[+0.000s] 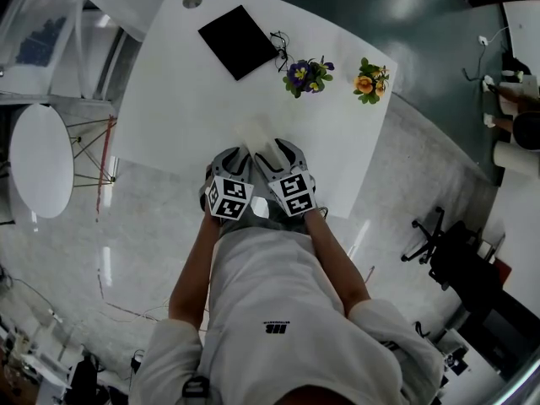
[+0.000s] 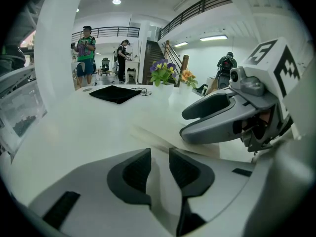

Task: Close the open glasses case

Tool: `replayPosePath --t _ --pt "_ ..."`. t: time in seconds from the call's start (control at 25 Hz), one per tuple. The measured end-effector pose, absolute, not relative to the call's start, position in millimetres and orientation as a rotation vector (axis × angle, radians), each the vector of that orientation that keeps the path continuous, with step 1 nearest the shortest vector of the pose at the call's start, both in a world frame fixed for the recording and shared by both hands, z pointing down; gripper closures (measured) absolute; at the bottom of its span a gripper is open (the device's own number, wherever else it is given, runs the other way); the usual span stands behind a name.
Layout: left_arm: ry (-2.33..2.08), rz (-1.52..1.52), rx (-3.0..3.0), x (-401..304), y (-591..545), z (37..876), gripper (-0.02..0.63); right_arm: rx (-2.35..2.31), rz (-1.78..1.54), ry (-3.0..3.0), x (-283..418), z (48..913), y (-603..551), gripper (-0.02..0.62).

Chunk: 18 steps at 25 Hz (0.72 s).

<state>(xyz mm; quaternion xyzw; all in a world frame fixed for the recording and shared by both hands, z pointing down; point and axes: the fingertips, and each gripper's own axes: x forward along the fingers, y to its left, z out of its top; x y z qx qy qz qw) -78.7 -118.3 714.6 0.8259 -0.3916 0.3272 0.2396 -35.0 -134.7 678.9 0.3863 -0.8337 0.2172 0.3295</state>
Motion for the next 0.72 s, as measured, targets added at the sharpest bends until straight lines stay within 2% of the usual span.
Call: replayPosePath --t 0.72 --pt "-1.203 0.672 2.395 -101.7 -140.7 622.2 0.465 1.203 0.405 -2.243 -18.9 605.2 -146.3 0.361"
